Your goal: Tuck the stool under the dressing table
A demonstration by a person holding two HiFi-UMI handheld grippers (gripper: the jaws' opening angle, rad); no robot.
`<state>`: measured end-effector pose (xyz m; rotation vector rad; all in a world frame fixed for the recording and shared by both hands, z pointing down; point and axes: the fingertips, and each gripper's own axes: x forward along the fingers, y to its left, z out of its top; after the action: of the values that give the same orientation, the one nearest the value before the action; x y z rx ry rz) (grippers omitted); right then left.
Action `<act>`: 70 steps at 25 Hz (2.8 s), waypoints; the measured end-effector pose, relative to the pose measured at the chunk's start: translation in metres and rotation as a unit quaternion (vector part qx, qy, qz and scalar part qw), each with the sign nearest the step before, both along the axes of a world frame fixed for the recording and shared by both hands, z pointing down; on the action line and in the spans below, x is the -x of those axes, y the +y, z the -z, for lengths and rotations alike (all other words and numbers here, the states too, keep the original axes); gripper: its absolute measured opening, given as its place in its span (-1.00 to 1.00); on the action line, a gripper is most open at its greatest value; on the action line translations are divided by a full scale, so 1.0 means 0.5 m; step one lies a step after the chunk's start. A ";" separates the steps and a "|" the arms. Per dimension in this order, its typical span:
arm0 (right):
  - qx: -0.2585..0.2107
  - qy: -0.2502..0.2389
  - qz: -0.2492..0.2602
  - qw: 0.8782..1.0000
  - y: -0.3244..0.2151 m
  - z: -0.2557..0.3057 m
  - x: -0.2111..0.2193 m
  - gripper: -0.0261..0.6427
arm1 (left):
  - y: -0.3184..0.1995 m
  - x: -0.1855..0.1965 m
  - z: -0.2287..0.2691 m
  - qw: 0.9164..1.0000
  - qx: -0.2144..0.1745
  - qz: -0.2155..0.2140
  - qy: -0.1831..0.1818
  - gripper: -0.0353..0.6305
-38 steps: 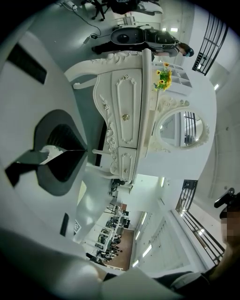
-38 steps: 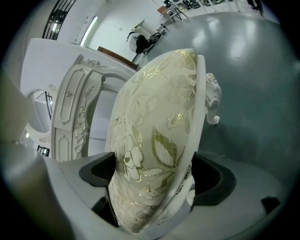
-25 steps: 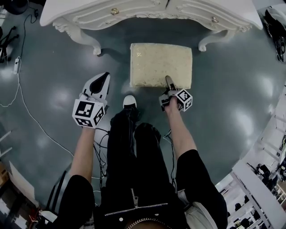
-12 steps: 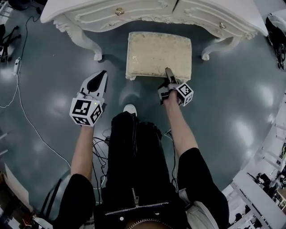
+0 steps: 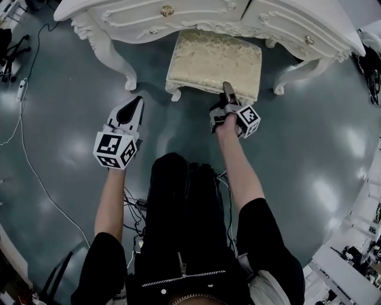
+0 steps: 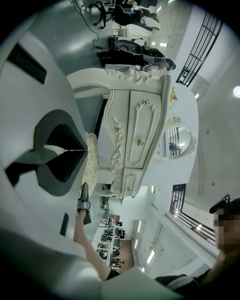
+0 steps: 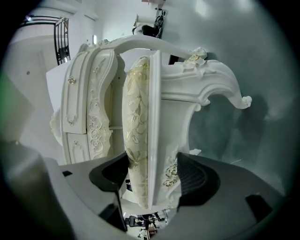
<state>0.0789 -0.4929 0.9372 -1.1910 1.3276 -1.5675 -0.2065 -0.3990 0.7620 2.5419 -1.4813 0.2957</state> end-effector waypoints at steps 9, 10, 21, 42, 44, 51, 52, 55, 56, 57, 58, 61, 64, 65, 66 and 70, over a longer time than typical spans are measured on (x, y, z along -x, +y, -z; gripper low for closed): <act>-0.065 0.010 -0.014 0.998 -0.130 0.006 -0.020 0.00 | -0.001 0.012 -0.106 1.000 -0.013 0.018 0.005 -0.83; -0.070 0.011 -0.017 0.997 -0.143 0.005 -0.024 -0.01 | -0.001 0.016 -0.114 1.000 -0.013 0.020 0.004 -0.83; -0.084 0.011 -0.028 0.996 -0.269 0.005 -0.018 -0.02 | -0.021 0.059 -0.133 0.999 -0.022 0.036 -0.009 -0.83; -0.203 0.490 0.202 0.824 -0.104 0.176 0.006 -0.90 | -0.019 -0.021 0.032 0.999 -0.047 -0.001 -0.013 -0.83; -0.200 0.532 0.225 0.791 -0.059 0.212 0.019 -0.91 | -0.005 -0.033 0.077 0.999 -0.041 -0.004 -0.012 -0.83; -0.203 0.619 0.266 0.711 0.089 0.455 0.065 -0.91 | 0.049 -0.092 0.316 0.998 -0.032 -0.034 -0.032 -0.83; -0.204 0.619 0.267 0.710 0.114 0.501 0.069 -0.91 | 0.062 -0.100 0.358 0.998 -0.029 -0.038 -0.031 -0.83; -0.210 0.617 0.263 0.711 0.175 0.645 0.069 -0.91 | 0.091 -0.128 0.489 0.998 -0.027 -0.048 -0.026 -0.83; -0.212 0.617 0.260 0.712 0.191 0.694 0.066 -0.91 | 0.099 -0.136 0.532 0.998 -0.027 -0.050 -0.025 -0.83; -0.214 0.617 0.256 0.713 0.206 0.742 0.062 -0.91 | 0.107 -0.144 0.574 0.998 -0.027 -0.051 -0.025 -0.83; -0.215 0.617 0.251 0.714 0.221 0.788 0.057 -0.91 | 0.117 -0.151 0.614 0.998 -0.027 -0.052 -0.024 -0.83; -0.213 0.618 0.236 0.719 0.263 0.913 0.031 -0.91 | 0.147 -0.170 0.726 0.998 -0.028 -0.056 -0.024 -0.83; -0.211 0.621 0.224 0.721 0.312 1.023 0.008 -0.91 | 0.188 -0.182 0.827 0.998 -0.029 -0.057 -0.024 -0.83; -0.213 0.622 0.221 0.721 0.329 1.057 0.002 -0.91 | 0.203 -0.186 0.858 0.998 -0.030 -0.057 -0.025 -0.83; -0.214 0.623 0.218 0.720 0.345 1.089 -0.004 -0.91 | 0.218 -0.191 0.888 0.997 -0.032 -0.058 -0.024 -0.83; -0.227 0.628 0.201 0.717 0.402 1.201 -0.021 -0.91 | 0.273 -0.213 0.987 0.997 -0.049 -0.065 -0.019 -0.83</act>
<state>0.0894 -0.2918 0.3369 -1.7451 2.7680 -0.3459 -0.1000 -0.2626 0.2686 2.7309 -1.3770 0.2991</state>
